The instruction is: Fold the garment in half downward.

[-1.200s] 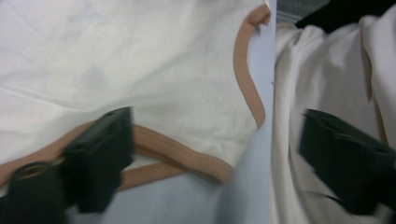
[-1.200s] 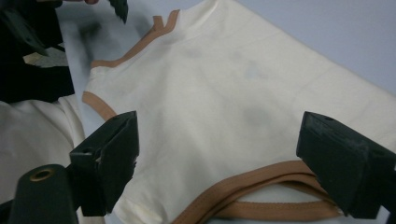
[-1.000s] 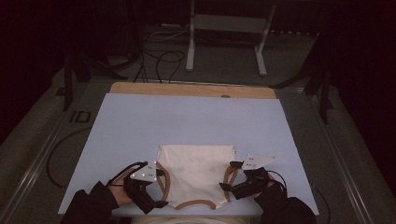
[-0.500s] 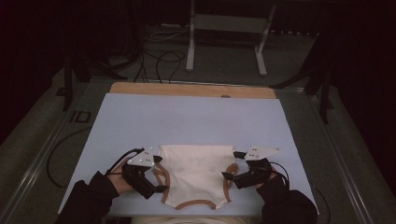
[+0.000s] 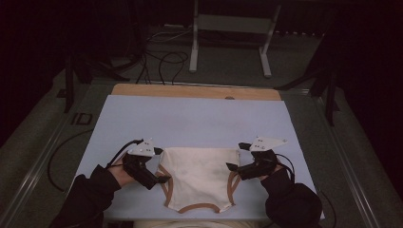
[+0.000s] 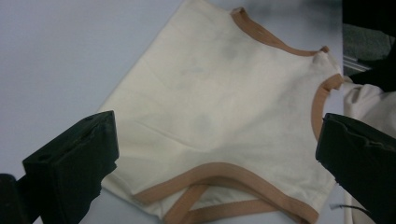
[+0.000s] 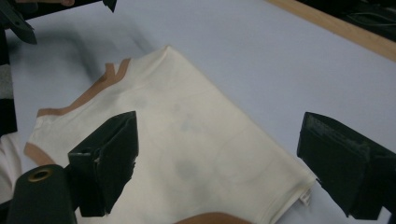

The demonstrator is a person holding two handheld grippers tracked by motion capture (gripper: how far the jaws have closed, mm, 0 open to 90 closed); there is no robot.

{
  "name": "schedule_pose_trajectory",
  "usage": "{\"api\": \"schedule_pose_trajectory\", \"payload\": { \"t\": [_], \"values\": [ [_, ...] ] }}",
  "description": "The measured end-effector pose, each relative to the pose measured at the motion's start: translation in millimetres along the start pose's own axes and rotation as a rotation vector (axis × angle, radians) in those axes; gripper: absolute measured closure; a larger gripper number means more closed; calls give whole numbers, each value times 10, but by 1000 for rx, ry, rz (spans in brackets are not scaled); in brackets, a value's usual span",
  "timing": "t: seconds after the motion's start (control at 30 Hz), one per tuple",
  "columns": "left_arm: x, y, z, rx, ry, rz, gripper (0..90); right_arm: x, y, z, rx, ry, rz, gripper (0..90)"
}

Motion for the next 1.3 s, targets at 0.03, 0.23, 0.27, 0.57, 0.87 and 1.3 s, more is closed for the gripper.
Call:
{"api": "schedule_pose_trajectory", "payload": {
  "t": [0.03, 0.23, 0.27, 0.57, 0.87, 1.3],
  "values": [
    [-2, -12, -2, -2, 3, 3, 2, -20, 12, -6, 3, 4, -1, 128],
    [-11, -109, -18, -12, 1, 17, 2, -90, 80, -60, 8, -1, 6, 128],
    [-17, -130, -17, -18, 1, 18, 2, -100, 93, -73, 9, -4, 4, 128],
    [-33, -344, -21, -56, -8, 48, 2, -173, 222, -190, 10, -19, 1, 128],
    [50, -633, -122, -114, -38, 106, 2, -113, 417, -374, 7, -67, -17, 127],
    [191, -817, -257, -108, -53, 232, 22, 24, 600, -491, 40, -99, -98, 128]
  ]
}}
Point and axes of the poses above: each handheld gripper's, and its own axes: z roughly backward along the jaws, x roughly out of its underside, y roughly to its right, the point moved 9 cm from there along -z, roughly forward along the jaws, and after that the axes turned 6 degrees about -z, right-handed, at the moved point
